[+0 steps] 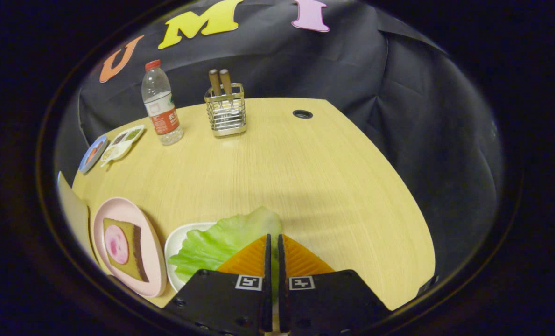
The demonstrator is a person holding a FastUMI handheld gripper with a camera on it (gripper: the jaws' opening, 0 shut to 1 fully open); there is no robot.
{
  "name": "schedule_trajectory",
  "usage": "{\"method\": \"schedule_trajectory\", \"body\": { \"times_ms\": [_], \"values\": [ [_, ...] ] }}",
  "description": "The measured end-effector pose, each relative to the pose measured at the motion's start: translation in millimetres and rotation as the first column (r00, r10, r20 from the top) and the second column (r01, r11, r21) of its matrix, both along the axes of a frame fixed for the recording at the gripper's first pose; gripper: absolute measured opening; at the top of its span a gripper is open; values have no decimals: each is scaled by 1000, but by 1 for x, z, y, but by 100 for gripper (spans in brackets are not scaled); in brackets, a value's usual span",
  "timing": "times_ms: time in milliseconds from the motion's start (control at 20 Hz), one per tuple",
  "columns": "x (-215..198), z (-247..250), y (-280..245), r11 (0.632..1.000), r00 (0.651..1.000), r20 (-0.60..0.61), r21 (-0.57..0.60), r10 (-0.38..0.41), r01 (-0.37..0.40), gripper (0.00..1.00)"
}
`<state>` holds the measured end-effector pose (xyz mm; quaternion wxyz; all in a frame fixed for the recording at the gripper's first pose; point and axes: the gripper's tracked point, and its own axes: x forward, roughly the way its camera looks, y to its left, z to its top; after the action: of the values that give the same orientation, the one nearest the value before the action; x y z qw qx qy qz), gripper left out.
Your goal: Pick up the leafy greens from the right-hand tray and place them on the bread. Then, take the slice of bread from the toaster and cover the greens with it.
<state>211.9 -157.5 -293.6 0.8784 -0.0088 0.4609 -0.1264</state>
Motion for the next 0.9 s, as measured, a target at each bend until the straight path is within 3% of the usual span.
{"method": "schedule_trajectory", "body": {
  "times_ms": [50,400,900],
  "values": [
    [-3,5,-1,1000,1000,8,-14,-8,8,0],
    [-13,18,-21,992,1000,18,-123,-10,12,0],
    [-44,95,9,992,982,189,-123,18,5,0]
  ]
}}
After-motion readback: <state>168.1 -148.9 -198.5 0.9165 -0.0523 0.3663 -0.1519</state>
